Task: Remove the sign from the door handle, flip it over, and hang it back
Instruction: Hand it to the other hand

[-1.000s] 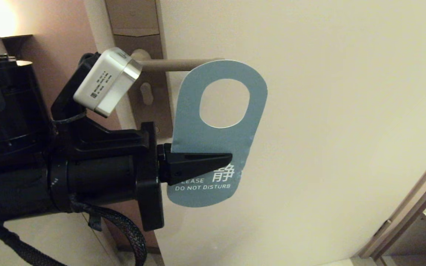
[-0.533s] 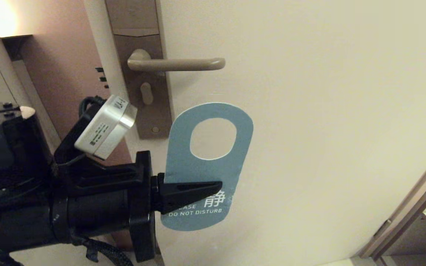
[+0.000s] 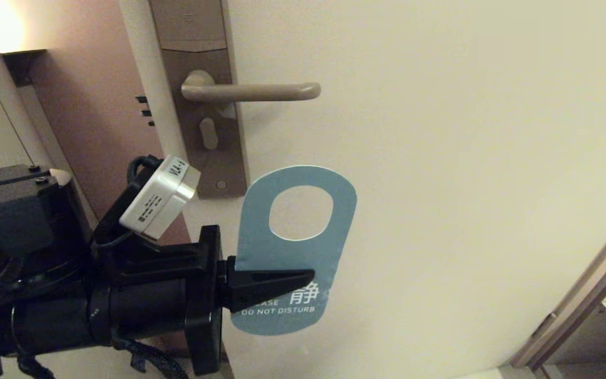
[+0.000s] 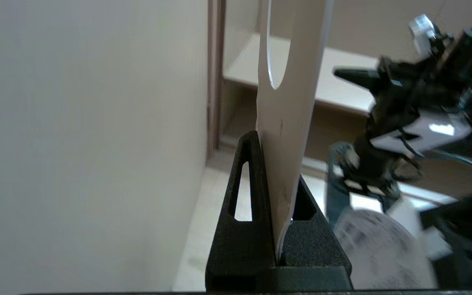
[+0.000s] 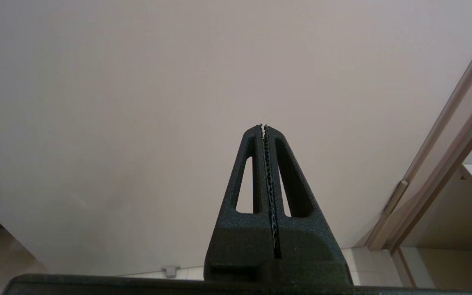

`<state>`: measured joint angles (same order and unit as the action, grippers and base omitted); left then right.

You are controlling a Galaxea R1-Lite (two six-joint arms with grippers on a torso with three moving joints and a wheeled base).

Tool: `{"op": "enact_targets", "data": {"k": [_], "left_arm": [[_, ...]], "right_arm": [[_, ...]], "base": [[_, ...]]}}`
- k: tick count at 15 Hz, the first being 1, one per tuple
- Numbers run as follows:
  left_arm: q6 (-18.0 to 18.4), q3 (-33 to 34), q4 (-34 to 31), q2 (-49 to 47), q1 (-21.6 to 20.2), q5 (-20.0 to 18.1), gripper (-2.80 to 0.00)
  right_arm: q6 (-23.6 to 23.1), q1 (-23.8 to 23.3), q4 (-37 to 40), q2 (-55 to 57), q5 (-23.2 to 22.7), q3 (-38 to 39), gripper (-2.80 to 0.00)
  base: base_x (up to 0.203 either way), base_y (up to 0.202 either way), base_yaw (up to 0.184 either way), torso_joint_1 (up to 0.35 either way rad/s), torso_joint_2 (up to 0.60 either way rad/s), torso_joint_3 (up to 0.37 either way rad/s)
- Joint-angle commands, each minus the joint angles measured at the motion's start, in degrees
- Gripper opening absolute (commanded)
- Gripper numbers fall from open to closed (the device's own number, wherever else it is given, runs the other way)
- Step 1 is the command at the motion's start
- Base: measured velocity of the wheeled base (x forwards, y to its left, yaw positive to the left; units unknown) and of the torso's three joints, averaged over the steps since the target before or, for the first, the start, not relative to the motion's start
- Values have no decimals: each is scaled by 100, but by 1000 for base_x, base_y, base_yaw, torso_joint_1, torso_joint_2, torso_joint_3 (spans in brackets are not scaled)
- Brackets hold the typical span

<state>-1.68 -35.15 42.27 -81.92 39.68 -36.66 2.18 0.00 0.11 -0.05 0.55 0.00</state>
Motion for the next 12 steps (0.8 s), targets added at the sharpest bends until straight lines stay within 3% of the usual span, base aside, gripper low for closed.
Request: {"op": "enact_targets", "data": {"k": [1, 5, 7, 12], "left_arm": [[-17, -18, 325, -341, -108, -56, -280], [-293, -106, 995, -712, -162, -61, -280], [-315, -98, 1125, -801, -162, -61, -280], [-306, -150, 1134, -790, -135, -61, -280]], "right_arm": [[2, 0, -2, 5, -2, -1, -280], [-5, 0, 32, 5, -87, -223, -280], [30, 0, 132, 94, -507, -575, -280], [43, 91, -136, 1692, -875, -1241, -280]], "base": [[0, 0, 0, 0, 0, 0], [0, 0, 0, 0, 0, 0], [0, 0, 0, 0, 0, 0], [0, 0, 0, 0, 0, 0]]}}
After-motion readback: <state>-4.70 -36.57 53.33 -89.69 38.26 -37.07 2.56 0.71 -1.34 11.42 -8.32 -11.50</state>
